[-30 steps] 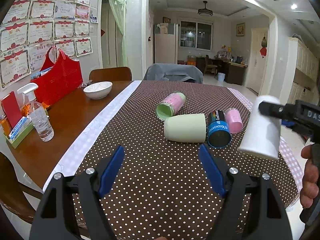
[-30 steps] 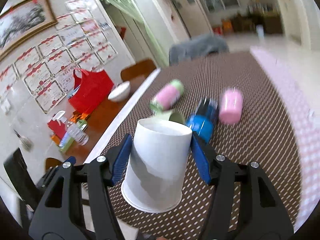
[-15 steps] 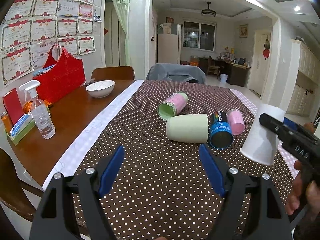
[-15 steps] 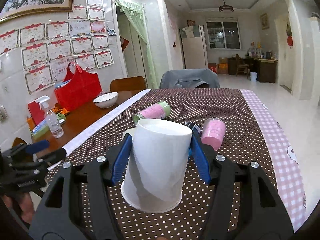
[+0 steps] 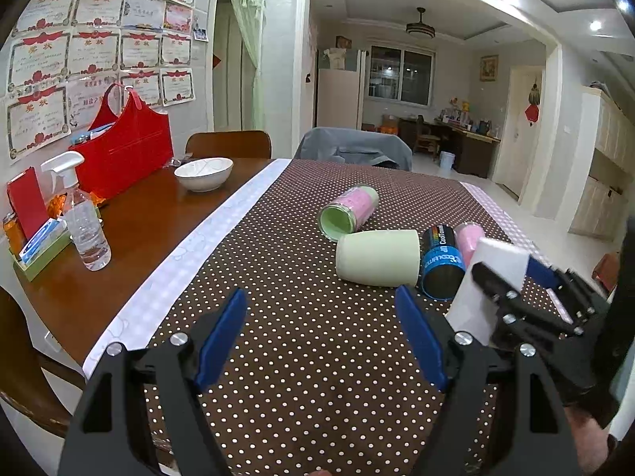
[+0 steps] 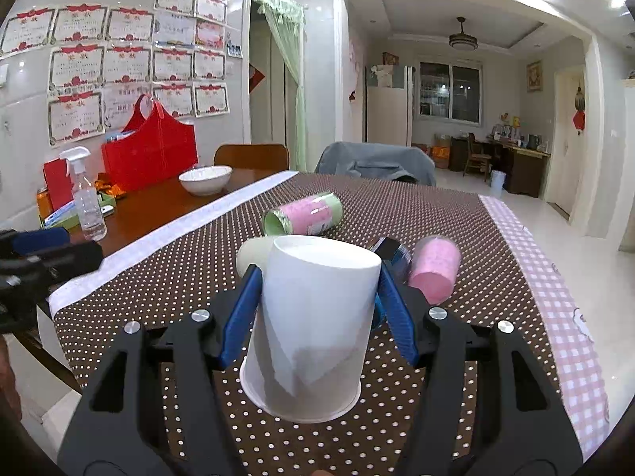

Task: Flip cup upside down
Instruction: 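Lift the white paper cup with the right gripper and rotate it rim-down, then set the white paper cup rim-down on the runner and open the right gripper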

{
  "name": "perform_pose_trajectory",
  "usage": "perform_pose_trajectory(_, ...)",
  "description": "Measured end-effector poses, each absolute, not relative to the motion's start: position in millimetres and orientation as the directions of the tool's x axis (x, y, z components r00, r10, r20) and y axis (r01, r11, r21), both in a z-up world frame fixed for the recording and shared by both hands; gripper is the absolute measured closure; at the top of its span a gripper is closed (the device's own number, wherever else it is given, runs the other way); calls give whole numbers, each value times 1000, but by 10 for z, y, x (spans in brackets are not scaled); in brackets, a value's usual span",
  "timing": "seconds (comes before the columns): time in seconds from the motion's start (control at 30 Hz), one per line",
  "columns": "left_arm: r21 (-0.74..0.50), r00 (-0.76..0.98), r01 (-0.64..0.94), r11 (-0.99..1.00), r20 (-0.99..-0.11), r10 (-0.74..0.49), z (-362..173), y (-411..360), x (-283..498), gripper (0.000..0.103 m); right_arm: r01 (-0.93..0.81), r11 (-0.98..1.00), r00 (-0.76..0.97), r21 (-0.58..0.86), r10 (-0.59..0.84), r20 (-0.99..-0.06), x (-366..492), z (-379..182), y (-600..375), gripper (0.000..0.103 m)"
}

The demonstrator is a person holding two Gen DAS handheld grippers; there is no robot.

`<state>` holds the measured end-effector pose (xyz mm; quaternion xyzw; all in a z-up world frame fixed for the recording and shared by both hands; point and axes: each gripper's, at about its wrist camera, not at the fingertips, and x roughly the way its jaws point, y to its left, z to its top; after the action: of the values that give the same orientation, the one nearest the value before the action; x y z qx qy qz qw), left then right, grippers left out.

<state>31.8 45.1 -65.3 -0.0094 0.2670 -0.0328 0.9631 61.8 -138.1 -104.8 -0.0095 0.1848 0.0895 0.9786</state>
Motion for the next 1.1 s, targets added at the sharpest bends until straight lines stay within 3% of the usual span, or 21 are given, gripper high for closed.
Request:
perform_pose_trajectory(0.63,-48,857,46,998,-512,-65,-658,516,337,27,-186,982,846,22,171,-504,813,-1309,-1295,43)
perform_pose_trajectory(0.7,-47,857,47,998,-510,-64,-658,513,337,27,-191,981,842,43,187,-507,783,-1294,-1337,28)
perform_pose_trajectory(0.87,-42,858,50,998,-509,-64,-665,486,323,27,-208,972,834,112,236,-499,702,-1197,-1430,6)
perform_pose_trajectory(1.1,-33,861,56,998,-504,-65,-642,428,286,27,-211,962,832,173,270,-484,617,-1002,-1502,6)
